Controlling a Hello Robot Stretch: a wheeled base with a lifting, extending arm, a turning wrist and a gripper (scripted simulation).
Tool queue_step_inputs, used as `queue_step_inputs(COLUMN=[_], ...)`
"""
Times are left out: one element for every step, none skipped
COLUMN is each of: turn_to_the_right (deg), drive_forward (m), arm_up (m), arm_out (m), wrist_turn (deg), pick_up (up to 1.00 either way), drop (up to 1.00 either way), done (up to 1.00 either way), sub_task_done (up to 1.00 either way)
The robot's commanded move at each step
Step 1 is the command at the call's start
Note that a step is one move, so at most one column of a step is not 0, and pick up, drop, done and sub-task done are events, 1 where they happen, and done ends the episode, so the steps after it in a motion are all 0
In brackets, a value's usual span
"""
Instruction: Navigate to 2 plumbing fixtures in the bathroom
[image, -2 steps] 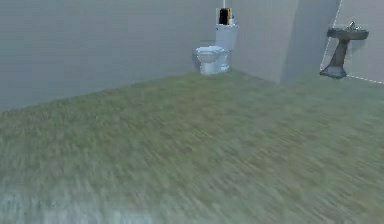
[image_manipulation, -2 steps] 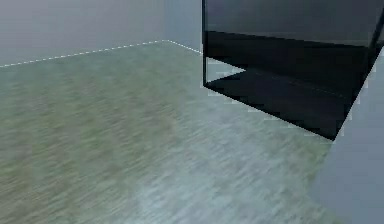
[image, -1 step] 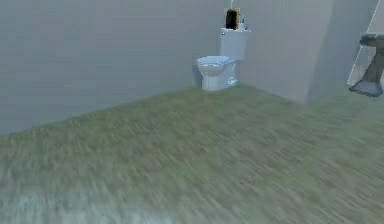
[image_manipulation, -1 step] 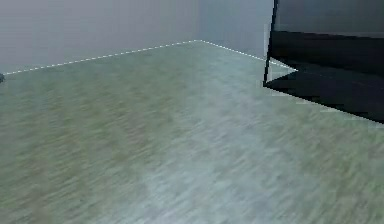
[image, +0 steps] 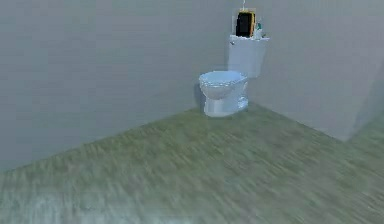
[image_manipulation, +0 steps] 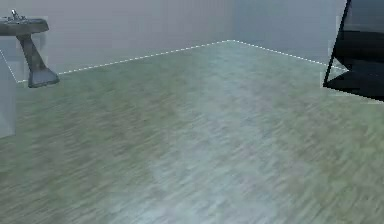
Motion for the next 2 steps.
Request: queue_step_inputs(turn_to_the_right=[0.0, 0.0], drive_forward=[1.00, 0.85], arm_up=[0.00, 0.00], arm_out=[0.00, 0.00], wrist_turn=[0.0, 0.0], pick_up=[0.00, 0.00], drop=[0.00, 0.00], done=[0.00, 0.00], sub_task_done=[0.00, 0.00])
